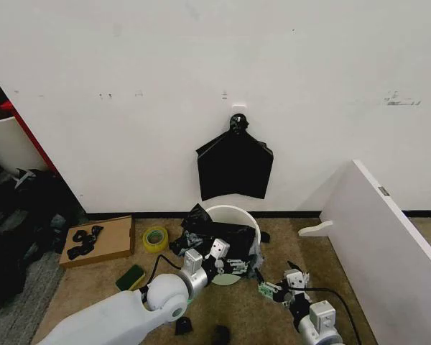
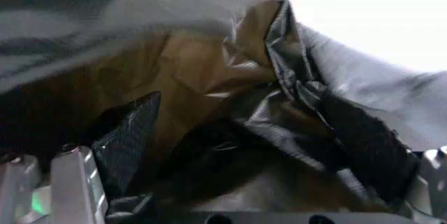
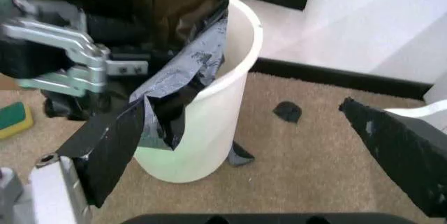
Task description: Place the garbage bag over the trash bin.
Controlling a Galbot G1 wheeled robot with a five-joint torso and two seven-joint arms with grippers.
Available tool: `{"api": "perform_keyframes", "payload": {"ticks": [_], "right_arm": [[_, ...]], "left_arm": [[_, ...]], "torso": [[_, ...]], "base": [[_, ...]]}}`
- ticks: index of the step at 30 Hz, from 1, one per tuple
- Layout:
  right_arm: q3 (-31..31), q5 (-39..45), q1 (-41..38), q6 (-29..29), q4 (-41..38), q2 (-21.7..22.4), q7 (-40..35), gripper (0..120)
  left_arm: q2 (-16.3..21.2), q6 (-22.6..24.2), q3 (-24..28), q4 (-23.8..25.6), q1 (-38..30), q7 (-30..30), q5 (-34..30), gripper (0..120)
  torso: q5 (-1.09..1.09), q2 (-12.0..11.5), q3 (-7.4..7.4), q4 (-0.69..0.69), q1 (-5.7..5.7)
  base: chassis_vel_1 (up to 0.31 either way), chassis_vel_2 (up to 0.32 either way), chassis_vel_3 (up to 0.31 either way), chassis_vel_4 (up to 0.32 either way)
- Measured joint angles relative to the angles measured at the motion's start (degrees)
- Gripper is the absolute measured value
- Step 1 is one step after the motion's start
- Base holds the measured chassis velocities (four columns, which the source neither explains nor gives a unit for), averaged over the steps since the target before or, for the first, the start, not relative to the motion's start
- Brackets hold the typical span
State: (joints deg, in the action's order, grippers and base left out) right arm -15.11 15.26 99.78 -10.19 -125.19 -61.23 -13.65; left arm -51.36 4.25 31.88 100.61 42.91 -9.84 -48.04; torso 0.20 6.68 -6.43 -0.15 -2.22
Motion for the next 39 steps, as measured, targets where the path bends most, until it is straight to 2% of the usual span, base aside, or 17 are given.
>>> {"api": "perform_keyframes", "payload": {"ticks": [15, 29, 31, 37, 39], "right_arm": [[-2.2, 0.35, 3.13, 2.02, -5.21, 0.02, -2.22, 100], [-4.01, 5.87, 3.71, 1.35, -10.3, -0.67, -3.56, 100], [-4.27, 6.1, 3.72, 1.34, -10.45, -0.75, -3.55, 100], [-4.14, 6.29, 2.76, 1.21, -9.18, -1.11, -3.5, 100], [-3.92, 6.26, 2.49, 1.13, -8.83, -1.19, -3.47, 100]], "left_arm": [[-1.31, 0.75, -1.45, -1.83, 2.16, -1.5, 0.81, 89], [-0.86, 0.01, -3.48, -2.6, 4.31, -1.47, 1.36, 87], [-0.78, -0.22, -3.82, -2.26, 4.45, -1.48, 1.37, 87], [1.95, -0.93, -5.49, 5.1, 5.06, -1.41, 0.58, 91], [2.6, -0.93, -5.57, 6.18, 5.33, -1.3, 0.54, 91]], "torso": [[0.0, 0.0, 0.0, 0.0, 0.0], [0.0, 0.01, 0.0, 0.0, 0.0], [-0.01, 0.01, 0.0, 0.0, 0.0], [0.01, 0.01, 0.0, -0.01, 0.0], [0.01, 0.01, 0.0, 0.0, 0.0]], "base": [[0.0, 0.0, 0.0, 0.0], [0.0, 0.0, 0.0, 0.0], [0.0, 0.0, 0.0, 0.0], [0.0, 0.0, 0.0, 0.0], [0.0, 0.0, 0.0, 0.0]]}}
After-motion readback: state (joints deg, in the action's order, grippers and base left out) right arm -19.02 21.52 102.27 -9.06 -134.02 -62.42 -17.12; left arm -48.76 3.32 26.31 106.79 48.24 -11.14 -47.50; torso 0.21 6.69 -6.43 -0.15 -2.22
